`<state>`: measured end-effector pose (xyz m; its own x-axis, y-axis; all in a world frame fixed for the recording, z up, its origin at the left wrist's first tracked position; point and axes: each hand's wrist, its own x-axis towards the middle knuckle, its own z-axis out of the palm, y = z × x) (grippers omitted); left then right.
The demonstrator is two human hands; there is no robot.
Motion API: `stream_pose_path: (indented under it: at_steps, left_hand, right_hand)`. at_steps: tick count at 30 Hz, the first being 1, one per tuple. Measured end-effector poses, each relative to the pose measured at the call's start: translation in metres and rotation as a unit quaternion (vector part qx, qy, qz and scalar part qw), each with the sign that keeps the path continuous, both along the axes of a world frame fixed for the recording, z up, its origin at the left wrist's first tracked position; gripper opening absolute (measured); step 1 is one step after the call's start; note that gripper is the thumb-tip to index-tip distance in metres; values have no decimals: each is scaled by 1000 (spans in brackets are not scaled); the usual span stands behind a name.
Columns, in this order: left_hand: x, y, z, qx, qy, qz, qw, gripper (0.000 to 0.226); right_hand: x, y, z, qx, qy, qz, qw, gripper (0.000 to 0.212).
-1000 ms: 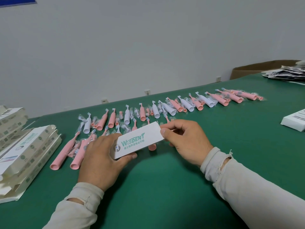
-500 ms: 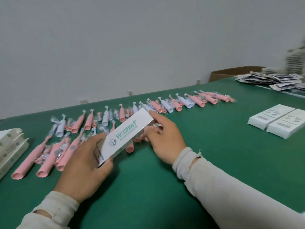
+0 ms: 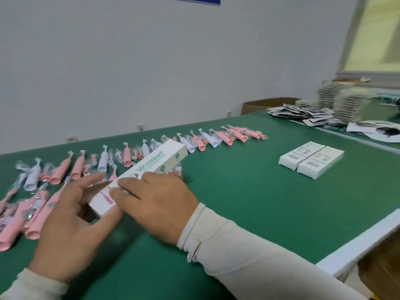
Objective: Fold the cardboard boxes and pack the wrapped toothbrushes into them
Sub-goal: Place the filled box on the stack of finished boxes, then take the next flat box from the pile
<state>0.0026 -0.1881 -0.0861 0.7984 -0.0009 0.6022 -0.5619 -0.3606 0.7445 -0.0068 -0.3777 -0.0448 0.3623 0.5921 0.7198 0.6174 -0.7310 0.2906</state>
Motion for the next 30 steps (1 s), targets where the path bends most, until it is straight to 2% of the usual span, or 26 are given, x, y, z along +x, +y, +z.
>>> stream_pose_path:
  at_steps: [2, 4, 7, 10, 13, 16, 19, 23, 25, 30]
  left_hand:
    - [-6, -4, 3, -6, -17, -46, 999, 69]
    - [-9, -11, 4, -5, -17, -74, 997, 67]
    - [-9, -16, -2, 54, -36, -42, 997, 37]
    - [-9, -14, -6, 81, -20, -8, 996, 27]
    - [-6, -11, -9, 91, -18, 13, 996, 22]
    - [-3, -9, -12, 93, -17, 23, 995, 22]
    - [1, -5, -14, 100, -17, 34, 994, 28]
    - [4, -2, -17, 109, -8, 44, 993, 29]
    - [3, -2, -17, 108, -2, 43, 993, 32]
    - [-2, -8, -12, 116, -4, 41, 992, 20]
  right_hand:
    - [-1, -17, 6, 29, -38, -13, 999, 20]
    - [2, -50, 16, 64, -52, -67, 994, 18]
    - [11, -128, 26, 121, -56, -200, 971, 20]
    - [20, -212, 28, 165, -6, -347, 923, 30]
    - [30, -276, 27, 190, 63, -467, 861, 27]
    - [35, -309, 18, 169, 179, -545, 802, 27]
    - [32, -314, 2, 109, 294, -565, 763, 46]
    - [33, -319, -10, 155, 260, -551, 777, 39]
    - [36, -322, -13, 152, 244, -563, 775, 34]
    - [39, -325, -17, 155, 258, -569, 766, 32]
